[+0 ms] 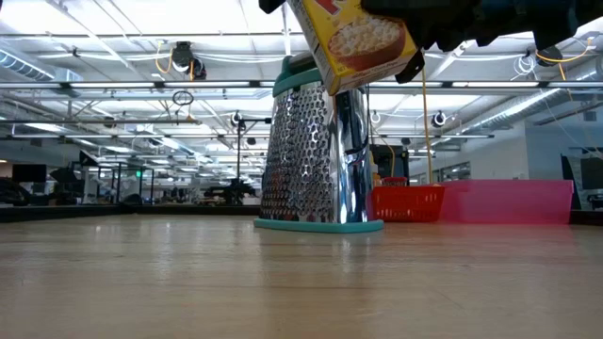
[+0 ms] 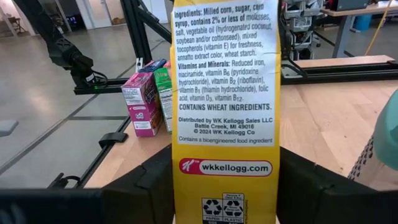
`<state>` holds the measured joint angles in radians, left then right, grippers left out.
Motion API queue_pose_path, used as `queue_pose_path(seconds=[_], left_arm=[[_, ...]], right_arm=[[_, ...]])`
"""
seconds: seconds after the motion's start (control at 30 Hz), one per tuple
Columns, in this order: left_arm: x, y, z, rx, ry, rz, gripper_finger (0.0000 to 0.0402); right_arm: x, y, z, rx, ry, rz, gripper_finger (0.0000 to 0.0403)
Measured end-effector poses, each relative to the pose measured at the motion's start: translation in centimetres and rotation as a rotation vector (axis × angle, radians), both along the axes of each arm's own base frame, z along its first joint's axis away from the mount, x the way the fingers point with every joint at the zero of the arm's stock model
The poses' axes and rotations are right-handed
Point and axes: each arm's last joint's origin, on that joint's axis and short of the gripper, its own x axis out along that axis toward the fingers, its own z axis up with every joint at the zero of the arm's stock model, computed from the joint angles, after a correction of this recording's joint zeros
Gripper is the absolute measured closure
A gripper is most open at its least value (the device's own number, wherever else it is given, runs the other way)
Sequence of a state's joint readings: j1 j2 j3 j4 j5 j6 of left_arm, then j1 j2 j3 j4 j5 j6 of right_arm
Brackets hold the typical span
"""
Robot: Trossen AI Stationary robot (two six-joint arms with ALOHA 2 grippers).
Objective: Pick & Place Kitchen Items
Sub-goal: Put the yellow cereal box into the red bin
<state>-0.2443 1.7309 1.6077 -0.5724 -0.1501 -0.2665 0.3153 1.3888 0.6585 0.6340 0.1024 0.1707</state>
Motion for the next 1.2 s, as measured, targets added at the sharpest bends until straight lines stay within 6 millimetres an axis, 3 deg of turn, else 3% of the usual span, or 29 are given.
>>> queue_pose_path(seconds=[0.43, 0.77, 1.0, 1.2], left_arm=[[-0.2, -0.3, 0.1, 0.008, -0.002, -0.016, 0.0364], [-0.8, -0.8, 0.2, 0.038, 0.026, -0.038, 0.0290], [-3.3, -0.5, 2.7, 0.041, 0.001, -0.037, 0.0232], [-5.8, -1.8, 4.1, 0.057, 0.006, -0.014, 0.0214]], right_arm=[[0.0, 0.0, -0.1, -0.003, 0.012, 0.003, 0.0246], [-0.1, 0.0, -0.2, -0.016, 0.017, 0.014, 0.0249], [-0.6, -0.1, 0.5, -0.018, 0.000, 0.012, 0.0250], [-2.6, -0.3, 2.4, -0.064, -0.013, 0.006, 0.0250]])
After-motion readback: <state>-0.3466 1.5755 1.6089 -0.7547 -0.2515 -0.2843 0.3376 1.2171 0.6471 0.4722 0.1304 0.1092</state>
